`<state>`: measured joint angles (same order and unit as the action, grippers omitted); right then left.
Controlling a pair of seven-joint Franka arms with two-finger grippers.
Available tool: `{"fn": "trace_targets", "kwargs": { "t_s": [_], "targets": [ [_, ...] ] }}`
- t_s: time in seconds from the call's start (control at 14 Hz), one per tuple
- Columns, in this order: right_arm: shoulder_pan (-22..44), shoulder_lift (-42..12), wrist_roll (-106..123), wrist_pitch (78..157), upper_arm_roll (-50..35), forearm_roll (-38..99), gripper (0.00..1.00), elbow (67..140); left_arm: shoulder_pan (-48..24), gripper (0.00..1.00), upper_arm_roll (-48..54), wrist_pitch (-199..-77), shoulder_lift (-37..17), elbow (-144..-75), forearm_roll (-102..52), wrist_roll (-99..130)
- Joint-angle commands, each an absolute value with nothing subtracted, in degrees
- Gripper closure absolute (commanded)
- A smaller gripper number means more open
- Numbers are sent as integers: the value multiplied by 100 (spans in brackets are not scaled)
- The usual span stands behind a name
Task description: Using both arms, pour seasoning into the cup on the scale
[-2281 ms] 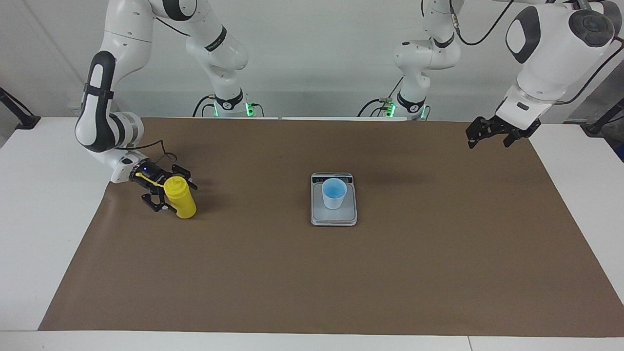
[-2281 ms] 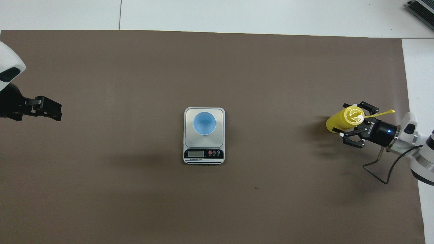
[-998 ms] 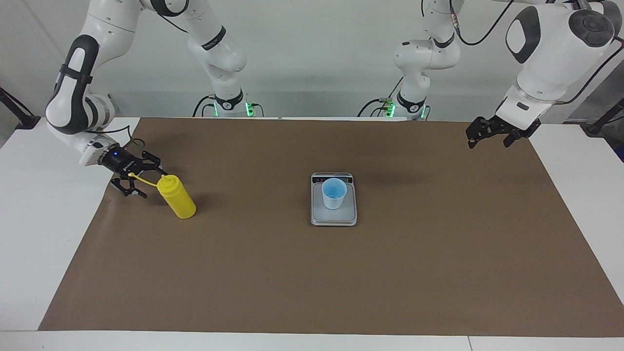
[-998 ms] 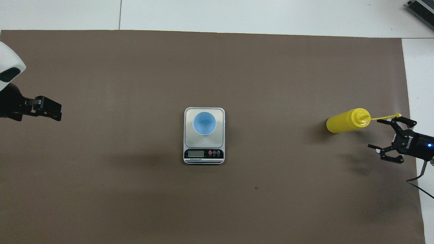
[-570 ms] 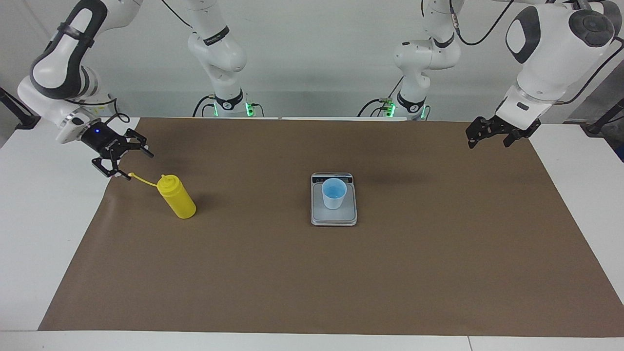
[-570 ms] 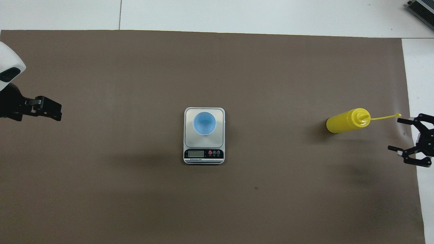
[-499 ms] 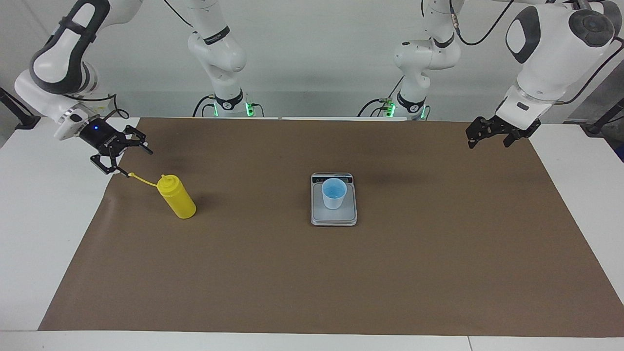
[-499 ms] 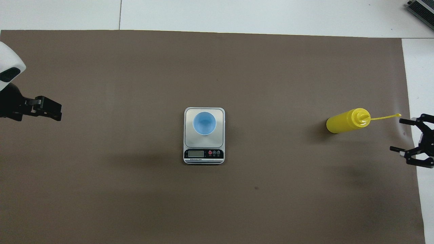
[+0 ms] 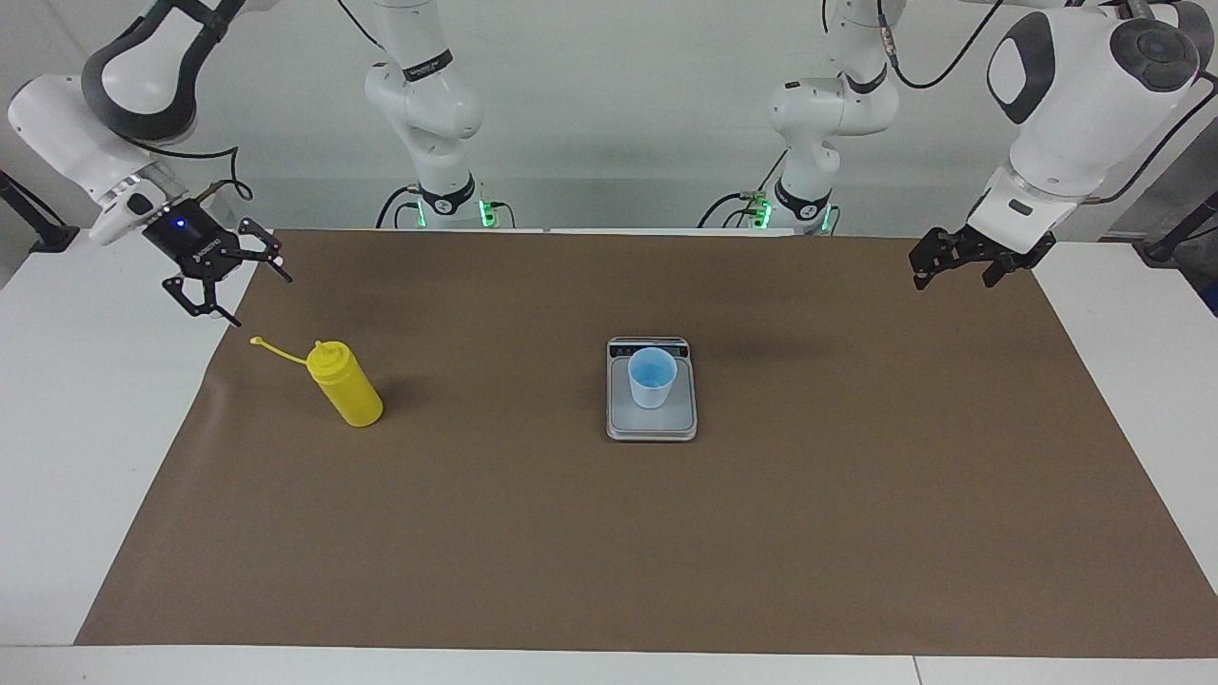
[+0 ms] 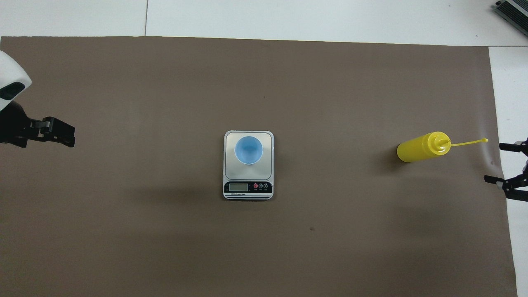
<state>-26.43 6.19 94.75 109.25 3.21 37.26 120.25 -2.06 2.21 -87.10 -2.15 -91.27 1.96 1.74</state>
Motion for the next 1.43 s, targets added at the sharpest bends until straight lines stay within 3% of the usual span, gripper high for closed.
{"fn": "trace_targets", "kwargs": {
  "t_s": [0.0, 0.43, 1.07, 1.35],
  "targets": [
    [-2532, 712, 8337, 11004, 203, 3314, 0, 11883, -185, 0, 229, -8824, -44, -9343, 255, 176],
    [-1943, 712, 5682, 11144, 150, 1883, 0, 11330, -185, 0, 229, -8824, -44, -9343, 255, 176],
    [-1038, 677, 1428, 11197, 27, 881, 0, 10732, -185, 0, 229, -8824, -44, -9343, 255, 176],
    [-432, 581, -50, 10654, -53, -16, 0, 10171, -185, 0, 229, -8824, -44, -9343, 255, 176]
  ]
}}
